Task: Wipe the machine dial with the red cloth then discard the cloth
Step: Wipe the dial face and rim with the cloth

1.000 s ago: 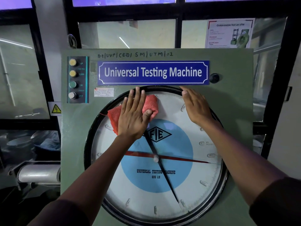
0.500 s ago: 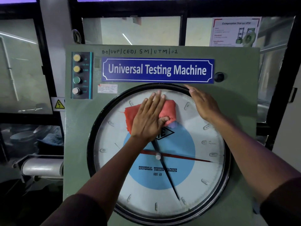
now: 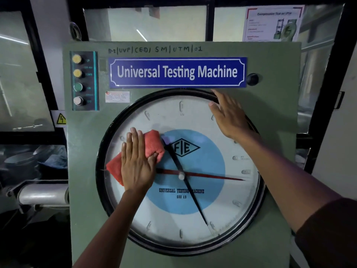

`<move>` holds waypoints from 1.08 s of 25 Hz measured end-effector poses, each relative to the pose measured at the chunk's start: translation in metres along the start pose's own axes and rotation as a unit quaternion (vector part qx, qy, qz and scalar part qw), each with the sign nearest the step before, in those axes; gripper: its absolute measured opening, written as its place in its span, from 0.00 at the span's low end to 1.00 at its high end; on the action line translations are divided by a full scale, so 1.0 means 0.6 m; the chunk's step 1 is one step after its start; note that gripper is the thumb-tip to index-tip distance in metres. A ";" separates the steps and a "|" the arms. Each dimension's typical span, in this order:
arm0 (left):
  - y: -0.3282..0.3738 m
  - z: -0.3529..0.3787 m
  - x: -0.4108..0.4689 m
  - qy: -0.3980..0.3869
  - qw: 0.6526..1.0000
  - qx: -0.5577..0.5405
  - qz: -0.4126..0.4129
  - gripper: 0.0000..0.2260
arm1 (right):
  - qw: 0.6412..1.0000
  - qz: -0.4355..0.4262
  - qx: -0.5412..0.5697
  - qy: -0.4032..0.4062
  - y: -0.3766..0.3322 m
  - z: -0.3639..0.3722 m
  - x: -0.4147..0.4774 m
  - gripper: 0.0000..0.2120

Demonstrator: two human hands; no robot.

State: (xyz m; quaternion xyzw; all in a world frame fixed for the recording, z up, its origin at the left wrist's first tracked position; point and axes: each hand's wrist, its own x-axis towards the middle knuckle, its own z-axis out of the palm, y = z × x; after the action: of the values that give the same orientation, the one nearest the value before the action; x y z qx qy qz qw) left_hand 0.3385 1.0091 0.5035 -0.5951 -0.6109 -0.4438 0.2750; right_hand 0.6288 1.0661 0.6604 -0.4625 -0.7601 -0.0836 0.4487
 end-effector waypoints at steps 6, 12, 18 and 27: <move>-0.014 -0.002 -0.014 -0.008 1.000 0.005 0.017 0.31 | 0.999 0.008 -0.021 0.023 -0.009 0.010 -0.003 0.29; 0.050 -0.019 0.121 0.026 0.998 0.042 0.048 0.30 | 1.000 0.009 -0.010 0.009 -0.001 0.008 0.004 0.29; 0.042 -0.009 0.107 0.028 0.998 0.016 0.052 0.30 | 1.000 0.011 -0.011 0.023 0.003 0.014 0.003 0.29; -0.022 0.011 -0.075 -0.005 1.000 0.000 -0.023 0.31 | 0.998 0.014 -0.045 0.044 -0.006 0.022 -0.004 0.31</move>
State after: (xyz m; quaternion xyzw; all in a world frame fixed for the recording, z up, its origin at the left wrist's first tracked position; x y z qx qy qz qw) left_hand 0.3330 0.9943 0.4588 -0.5830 -0.6257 -0.4475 0.2615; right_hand 0.6185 1.0699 0.6519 -0.4886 -0.7288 -0.1318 0.4613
